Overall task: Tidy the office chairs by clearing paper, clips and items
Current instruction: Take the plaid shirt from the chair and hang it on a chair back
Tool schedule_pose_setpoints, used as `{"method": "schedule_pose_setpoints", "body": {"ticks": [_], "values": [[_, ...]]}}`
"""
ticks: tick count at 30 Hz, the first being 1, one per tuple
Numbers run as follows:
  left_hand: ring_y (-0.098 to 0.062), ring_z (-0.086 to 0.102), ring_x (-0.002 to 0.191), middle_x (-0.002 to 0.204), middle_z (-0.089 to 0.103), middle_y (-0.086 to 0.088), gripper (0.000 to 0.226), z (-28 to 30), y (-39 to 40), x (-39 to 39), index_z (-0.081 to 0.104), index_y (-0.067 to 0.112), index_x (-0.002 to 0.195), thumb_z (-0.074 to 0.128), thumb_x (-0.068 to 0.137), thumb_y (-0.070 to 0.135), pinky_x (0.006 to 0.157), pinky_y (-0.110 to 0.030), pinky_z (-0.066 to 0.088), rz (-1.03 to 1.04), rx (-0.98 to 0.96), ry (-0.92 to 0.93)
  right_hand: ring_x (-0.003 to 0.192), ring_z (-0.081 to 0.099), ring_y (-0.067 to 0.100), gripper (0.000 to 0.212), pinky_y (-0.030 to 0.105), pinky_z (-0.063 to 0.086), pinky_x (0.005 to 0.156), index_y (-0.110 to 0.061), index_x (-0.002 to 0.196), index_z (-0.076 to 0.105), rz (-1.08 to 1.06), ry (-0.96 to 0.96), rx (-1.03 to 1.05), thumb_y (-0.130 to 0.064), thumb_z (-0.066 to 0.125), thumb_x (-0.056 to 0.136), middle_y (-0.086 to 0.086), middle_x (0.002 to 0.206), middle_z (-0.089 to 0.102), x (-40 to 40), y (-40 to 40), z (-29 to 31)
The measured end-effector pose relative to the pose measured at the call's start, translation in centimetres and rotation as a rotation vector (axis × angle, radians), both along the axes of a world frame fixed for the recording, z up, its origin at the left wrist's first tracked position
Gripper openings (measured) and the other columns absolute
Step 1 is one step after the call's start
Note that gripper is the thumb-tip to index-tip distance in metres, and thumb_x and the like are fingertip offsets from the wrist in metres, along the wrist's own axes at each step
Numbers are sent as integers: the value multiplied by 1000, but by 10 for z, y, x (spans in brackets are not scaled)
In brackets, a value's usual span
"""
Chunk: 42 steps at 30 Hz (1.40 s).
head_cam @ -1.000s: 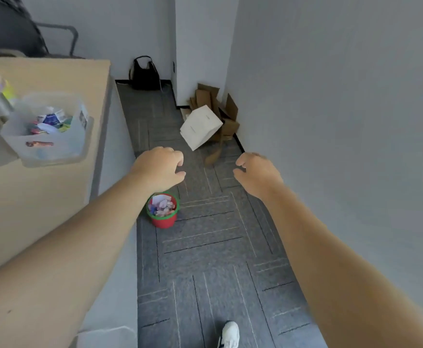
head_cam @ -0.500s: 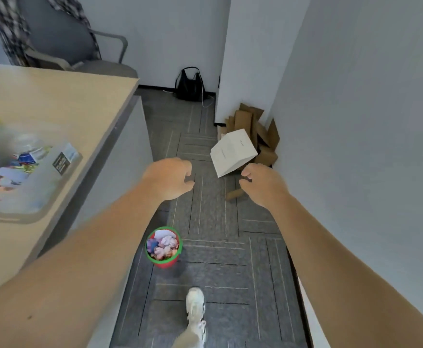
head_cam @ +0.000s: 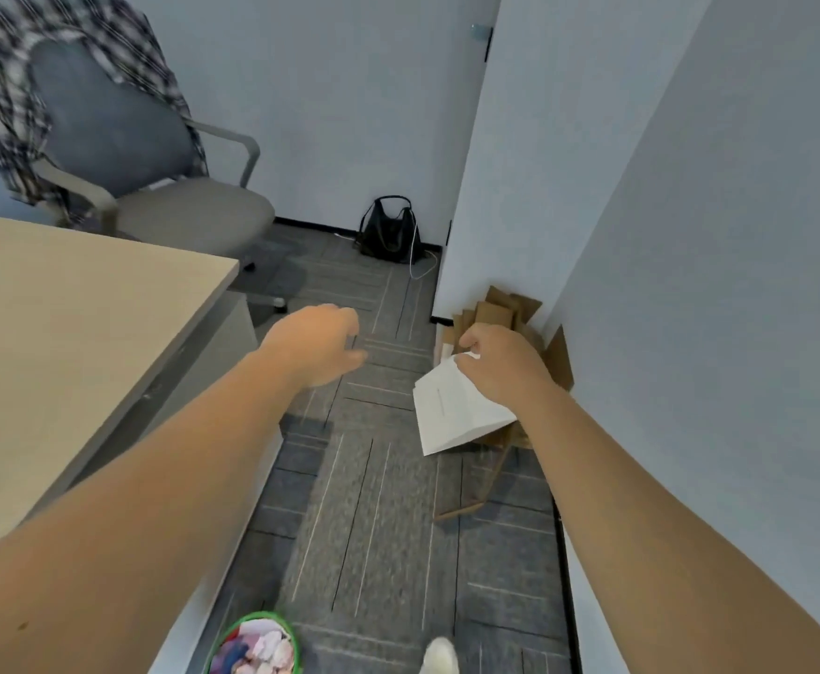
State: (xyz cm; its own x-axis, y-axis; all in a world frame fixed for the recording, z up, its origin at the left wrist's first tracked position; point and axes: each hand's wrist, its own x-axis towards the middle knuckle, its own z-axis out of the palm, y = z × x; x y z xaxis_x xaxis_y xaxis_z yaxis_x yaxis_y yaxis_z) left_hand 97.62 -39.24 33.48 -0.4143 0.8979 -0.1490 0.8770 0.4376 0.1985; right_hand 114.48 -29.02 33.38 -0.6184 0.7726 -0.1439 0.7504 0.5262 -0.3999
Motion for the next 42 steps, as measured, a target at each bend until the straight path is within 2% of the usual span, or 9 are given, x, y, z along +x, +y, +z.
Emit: {"method": "schedule_pose_setpoints", "body": {"ticks": [10, 17, 23, 27, 30, 35, 38, 39, 42], "values": [[-28, 53, 116, 130, 53, -10, 41, -4, 160, -106, 47, 11, 126, 50, 91, 32, 97, -39, 45, 276, 22, -34, 123, 50, 27, 36, 39, 43, 99, -9, 130, 49, 278, -7, 21, -20, 45, 95, 11, 135, 52, -148, 206, -7], [-30, 54, 114, 129, 53, -13, 39, -4, 225, -194, 49, 9, 125, 49, 92, 29, 95, -39, 46, 431, -48, -52, 129, 46, 25, 42, 38, 41, 105, -9, 136, 43, 442, -56, -29, -20, 45, 96, 9, 141, 48, -253, 289, -12], [-30, 52, 112, 125, 54, -12, 41, -27, 306, -313, 46, 9, 126, 49, 91, 30, 91, -39, 45, 423, -98, -63, 131, 44, 24, 45, 37, 39, 108, -10, 139, 40, 426, -62, -32, -21, 45, 96, 9, 144, 45, -364, 373, -20], [-32, 49, 116, 128, 51, -14, 45, -20, 367, -396, 43, 8, 129, 49, 92, 32, 93, -40, 43, 378, -87, -51, 130, 44, 25, 45, 36, 40, 105, -11, 140, 39, 374, -57, -15, -21, 45, 96, 10, 144, 45, -437, 425, -11], [-34, 49, 115, 126, 52, -18, 42, -8, 409, -450, 43, 5, 125, 48, 93, 31, 89, -39, 42, 352, -76, -61, 128, 45, 26, 44, 37, 41, 104, -9, 139, 39, 364, -45, -1, -20, 45, 96, 11, 142, 46, -491, 463, -2], [-33, 48, 119, 130, 51, -16, 42, 0, 453, -530, 44, 5, 128, 47, 93, 28, 96, -40, 41, 399, -61, -60, 127, 46, 25, 44, 35, 40, 103, -9, 139, 40, 373, -48, -28, -19, 45, 96, 11, 139, 49, -578, 514, -4], [-30, 53, 109, 118, 56, -16, 29, -6, 470, -577, 53, 3, 115, 46, 93, 20, 84, -34, 39, 439, -67, -76, 128, 45, 24, 44, 34, 39, 104, -9, 139, 40, 442, -62, -43, -20, 44, 96, 10, 141, 47, -634, 538, -13], [-28, 52, 109, 117, 55, -14, 25, -10, 476, -595, 53, 9, 114, 46, 93, 21, 85, -32, 39, 461, -74, -80, 128, 45, 24, 44, 34, 39, 104, -9, 139, 39, 468, -65, -47, -20, 44, 96, 10, 141, 47, -655, 548, -17], [-31, 45, 125, 136, 48, -13, 47, -22, 502, -652, 41, 12, 134, 50, 91, 31, 103, -39, 39, 569, -103, -83, 129, 44, 24, 45, 32, 38, 104, -9, 139, 40, 552, -69, -52, -22, 44, 97, 9, 143, 46, -723, 582, -26]]}}
